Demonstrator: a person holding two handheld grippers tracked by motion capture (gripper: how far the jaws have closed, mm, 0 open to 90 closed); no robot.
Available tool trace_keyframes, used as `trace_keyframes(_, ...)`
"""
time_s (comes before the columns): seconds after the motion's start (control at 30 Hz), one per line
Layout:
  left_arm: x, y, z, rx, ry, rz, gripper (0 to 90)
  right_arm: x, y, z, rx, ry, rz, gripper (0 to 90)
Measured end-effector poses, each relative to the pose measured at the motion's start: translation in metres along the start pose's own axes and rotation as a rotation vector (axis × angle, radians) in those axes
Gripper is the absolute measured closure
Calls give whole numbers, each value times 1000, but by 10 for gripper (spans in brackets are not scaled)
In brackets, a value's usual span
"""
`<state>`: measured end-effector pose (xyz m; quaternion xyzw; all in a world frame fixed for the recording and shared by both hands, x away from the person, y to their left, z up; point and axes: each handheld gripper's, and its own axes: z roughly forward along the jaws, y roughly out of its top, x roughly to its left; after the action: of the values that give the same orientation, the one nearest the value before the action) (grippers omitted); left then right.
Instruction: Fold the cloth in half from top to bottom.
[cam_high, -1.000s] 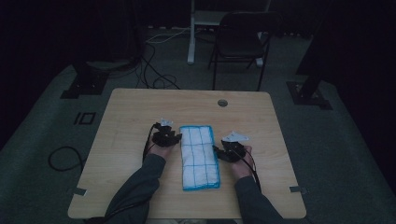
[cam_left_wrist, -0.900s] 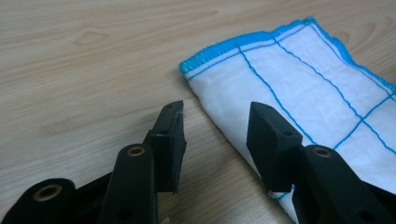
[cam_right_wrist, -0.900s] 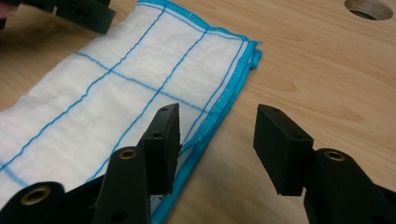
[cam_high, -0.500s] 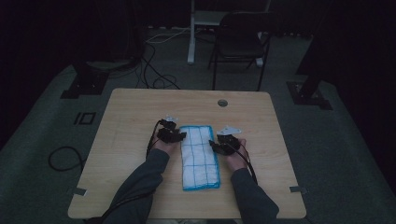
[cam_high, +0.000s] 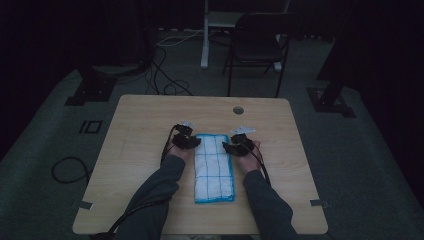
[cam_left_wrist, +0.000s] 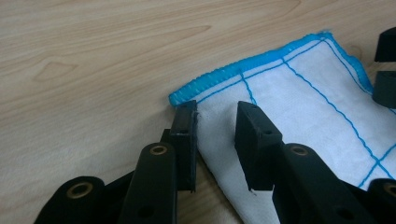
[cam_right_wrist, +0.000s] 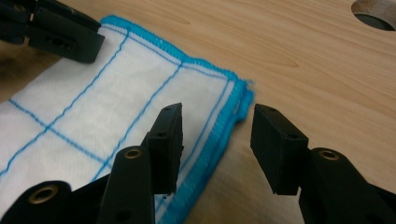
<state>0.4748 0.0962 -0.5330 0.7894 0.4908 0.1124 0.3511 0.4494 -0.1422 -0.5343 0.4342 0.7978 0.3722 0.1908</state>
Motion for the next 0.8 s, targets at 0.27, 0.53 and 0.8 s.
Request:
trace_keyframes(0.27,-5,3,6,-15,-7,3,636,-8,5,16,38,-5,63,518)
trace_keyframes(0.53,-10,4,7,-7,-11,35,606,-9,9,19,52,-6,71,533)
trace_keyframes(0.8,-18,5,7,23,14,72,755,-7,9,19,59,45,60,722)
